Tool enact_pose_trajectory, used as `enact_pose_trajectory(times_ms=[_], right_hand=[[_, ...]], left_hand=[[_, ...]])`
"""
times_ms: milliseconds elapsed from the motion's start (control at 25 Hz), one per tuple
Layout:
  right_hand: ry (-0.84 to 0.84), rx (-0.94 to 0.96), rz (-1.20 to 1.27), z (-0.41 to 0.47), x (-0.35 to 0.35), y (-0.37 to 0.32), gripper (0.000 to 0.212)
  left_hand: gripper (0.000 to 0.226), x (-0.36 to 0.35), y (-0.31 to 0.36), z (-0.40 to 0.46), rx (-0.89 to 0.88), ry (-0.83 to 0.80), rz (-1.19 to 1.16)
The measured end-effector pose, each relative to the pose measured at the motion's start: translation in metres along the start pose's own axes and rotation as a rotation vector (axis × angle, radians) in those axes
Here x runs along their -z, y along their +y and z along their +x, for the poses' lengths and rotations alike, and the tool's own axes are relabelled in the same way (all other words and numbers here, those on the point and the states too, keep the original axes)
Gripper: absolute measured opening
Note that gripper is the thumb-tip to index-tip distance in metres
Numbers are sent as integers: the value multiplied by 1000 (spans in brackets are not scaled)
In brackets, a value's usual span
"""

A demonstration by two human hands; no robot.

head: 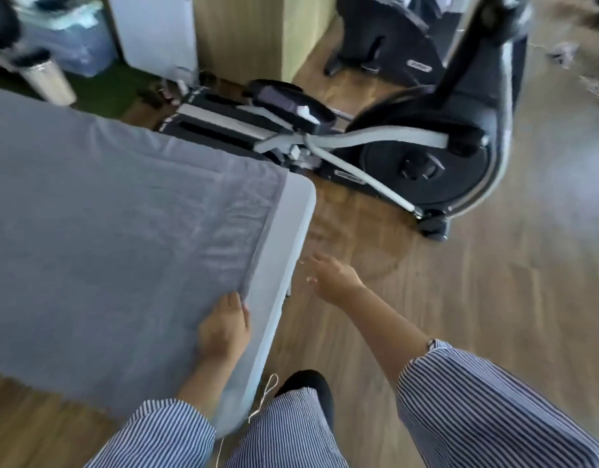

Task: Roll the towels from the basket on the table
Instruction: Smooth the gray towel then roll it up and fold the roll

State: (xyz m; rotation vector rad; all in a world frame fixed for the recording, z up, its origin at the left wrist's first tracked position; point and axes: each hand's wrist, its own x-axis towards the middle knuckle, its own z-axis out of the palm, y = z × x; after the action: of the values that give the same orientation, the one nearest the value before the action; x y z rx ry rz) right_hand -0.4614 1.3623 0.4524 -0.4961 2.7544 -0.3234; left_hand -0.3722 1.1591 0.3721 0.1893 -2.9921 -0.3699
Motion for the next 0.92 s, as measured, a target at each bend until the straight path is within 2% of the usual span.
enact_pose_trajectory(times_ms=[160, 360, 640, 800, 920], right_hand=[[-85, 143, -108, 61, 16, 13, 50], [-215, 287, -196, 125, 29, 5, 53], [-269, 601, -317, 198, 29, -11, 51], [-321, 796, -402, 239, 43, 18, 53], [-277, 915, -524, 269, 52, 43, 57]], left_hand=[[22, -6, 1, 6, 64, 68, -23], [23, -5, -3, 18, 220, -49, -60], [27, 8, 5, 32, 438, -32, -10], [26, 7, 23, 9, 626, -28, 79], [29, 1, 40, -17, 802, 30, 148]])
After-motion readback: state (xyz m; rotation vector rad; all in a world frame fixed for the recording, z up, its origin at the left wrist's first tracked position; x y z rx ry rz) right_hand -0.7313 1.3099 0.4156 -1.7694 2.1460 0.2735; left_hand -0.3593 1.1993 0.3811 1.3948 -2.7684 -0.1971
